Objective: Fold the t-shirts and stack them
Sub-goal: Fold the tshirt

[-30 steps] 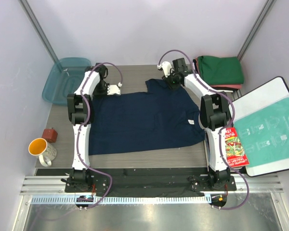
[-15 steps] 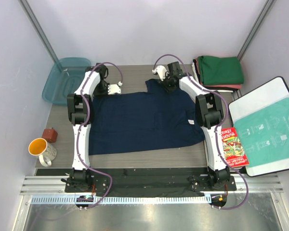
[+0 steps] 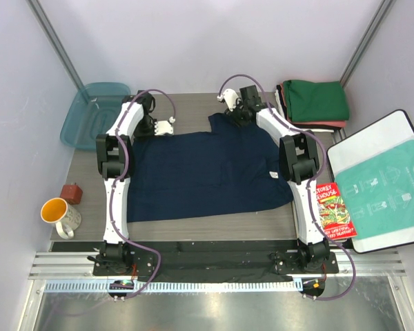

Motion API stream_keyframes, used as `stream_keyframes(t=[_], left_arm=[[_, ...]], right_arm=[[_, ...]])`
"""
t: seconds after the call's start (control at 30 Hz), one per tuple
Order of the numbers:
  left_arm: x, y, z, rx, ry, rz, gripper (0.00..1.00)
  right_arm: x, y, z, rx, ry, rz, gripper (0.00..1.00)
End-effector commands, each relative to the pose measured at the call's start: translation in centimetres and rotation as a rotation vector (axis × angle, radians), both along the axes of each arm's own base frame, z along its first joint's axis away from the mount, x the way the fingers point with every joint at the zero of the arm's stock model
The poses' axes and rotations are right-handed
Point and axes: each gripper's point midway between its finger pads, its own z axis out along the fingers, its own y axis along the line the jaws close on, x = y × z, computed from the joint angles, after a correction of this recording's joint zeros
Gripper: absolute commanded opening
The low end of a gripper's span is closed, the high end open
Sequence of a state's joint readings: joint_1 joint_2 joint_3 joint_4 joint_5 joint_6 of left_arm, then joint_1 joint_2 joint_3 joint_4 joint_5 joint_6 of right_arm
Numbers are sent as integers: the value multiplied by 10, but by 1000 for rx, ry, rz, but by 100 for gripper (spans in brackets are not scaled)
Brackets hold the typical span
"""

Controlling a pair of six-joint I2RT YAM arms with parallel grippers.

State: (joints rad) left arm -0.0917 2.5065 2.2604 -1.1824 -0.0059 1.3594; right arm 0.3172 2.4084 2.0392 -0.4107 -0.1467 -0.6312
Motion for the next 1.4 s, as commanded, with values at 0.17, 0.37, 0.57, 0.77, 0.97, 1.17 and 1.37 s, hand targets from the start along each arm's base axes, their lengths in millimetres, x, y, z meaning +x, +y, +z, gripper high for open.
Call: stream_keyframes(t=[0.17, 0.37, 0.57, 0.77, 0.97, 1.17, 1.37], left_arm=[[-3, -13, 9, -48, -9, 12, 0], [-3, -12, 10, -44, -13, 12, 0], [-3, -12, 10, -44, -13, 12, 0], [-2, -12, 12, -42, -19, 9, 0], [-2, -12, 10, -42, -18, 6, 0], [-1, -13, 11, -44, -23, 9, 0], [-2, -11, 12, -43, -20, 17, 0]], right_arm=[[18, 27, 10, 25, -82, 26, 45], [21, 26, 5, 17, -88, 9, 45], [25, 22, 2, 2, -96, -15, 43], [27, 12, 3, -13, -108, -55, 44], [25, 8, 6, -17, -112, -57, 44], [21, 4, -6, -36, -91, -50, 42], [17, 4, -14, -52, -69, -31, 18]])
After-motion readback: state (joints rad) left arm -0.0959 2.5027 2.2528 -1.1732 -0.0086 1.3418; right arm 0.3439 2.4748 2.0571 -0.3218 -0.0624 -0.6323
